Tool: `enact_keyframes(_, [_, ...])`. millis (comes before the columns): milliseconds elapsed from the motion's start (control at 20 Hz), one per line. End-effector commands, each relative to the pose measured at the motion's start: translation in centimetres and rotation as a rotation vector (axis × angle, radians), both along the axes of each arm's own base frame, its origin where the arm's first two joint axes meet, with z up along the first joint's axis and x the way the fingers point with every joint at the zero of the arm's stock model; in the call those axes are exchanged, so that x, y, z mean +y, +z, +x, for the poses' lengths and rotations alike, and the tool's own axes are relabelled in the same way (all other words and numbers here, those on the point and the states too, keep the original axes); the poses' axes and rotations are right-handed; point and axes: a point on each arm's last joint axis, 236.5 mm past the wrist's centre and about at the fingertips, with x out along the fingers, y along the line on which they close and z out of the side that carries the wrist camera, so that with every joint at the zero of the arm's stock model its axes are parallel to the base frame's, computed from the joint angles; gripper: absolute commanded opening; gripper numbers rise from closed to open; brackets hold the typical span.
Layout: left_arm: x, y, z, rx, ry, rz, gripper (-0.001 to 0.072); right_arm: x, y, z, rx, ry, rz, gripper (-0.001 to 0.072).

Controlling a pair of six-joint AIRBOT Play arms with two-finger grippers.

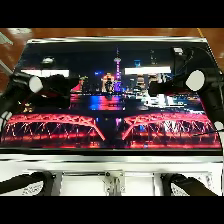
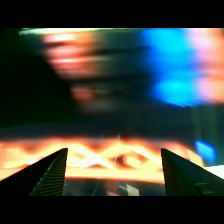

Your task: Fold the shirts.

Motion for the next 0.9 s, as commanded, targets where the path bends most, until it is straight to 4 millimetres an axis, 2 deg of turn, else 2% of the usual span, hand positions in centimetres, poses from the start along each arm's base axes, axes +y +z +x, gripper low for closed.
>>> enact_keyframes(0, [10.2, -0.3, 2.8, 0.045, 0.267, 0.003, 0.0720, 1.1, -1.9, -0.4, 0.079, 0.009, 0.037, 0.0690])
enact_keyframes(150, [17.4, 0.5, 5.5, -0.007, 0.541, -0.129, 0.0720, 1.8, -3.2, -0.3, 0.116, 0.028, 0.052, 0.0690])
enact_keyframes(200, [19.0, 0.2, 5.9, -0.012, 0.595, -0.173, 0.0720, 1.8, -3.6, -0.3, 0.126, 0.028, 0.050, 0.0690])
enact_keyframes(300, [20.6, -1.0, 7.0, -0.030, 0.644, -0.258, 0.0720, 1.9, -4.2, -0.2, 0.142, 0.028, 0.049, 0.0690])
enact_keyframes(450, [21.1, -2.9, 9.1, -0.066, 0.633, -0.307, 0.0720, 2.0, -4.6, -0.2, 0.150, 0.028, 0.052, 0.0690])
enact_keyframes(600, [20.2, -5.5, 10.6, -0.063, 0.617, -0.309, 0.0720, 2.0, -4.6, -0.2, 0.150, 0.030, 0.050, 0.0691])
enact_keyframes(700, [19.2, -7.5, 11.0, -0.030, 0.594, -0.303, 0.0720, 2.0, -4.6, -0.2, 0.151, 0.030, 0.051, 0.0690])
enact_keyframes(850, [17.4, -10.4, 10.4, 0.052, 0.508, -0.270, 0.0720, 2.1, -4.8, -0.7, 0.175, 0.034, 0.052, 0.0690])
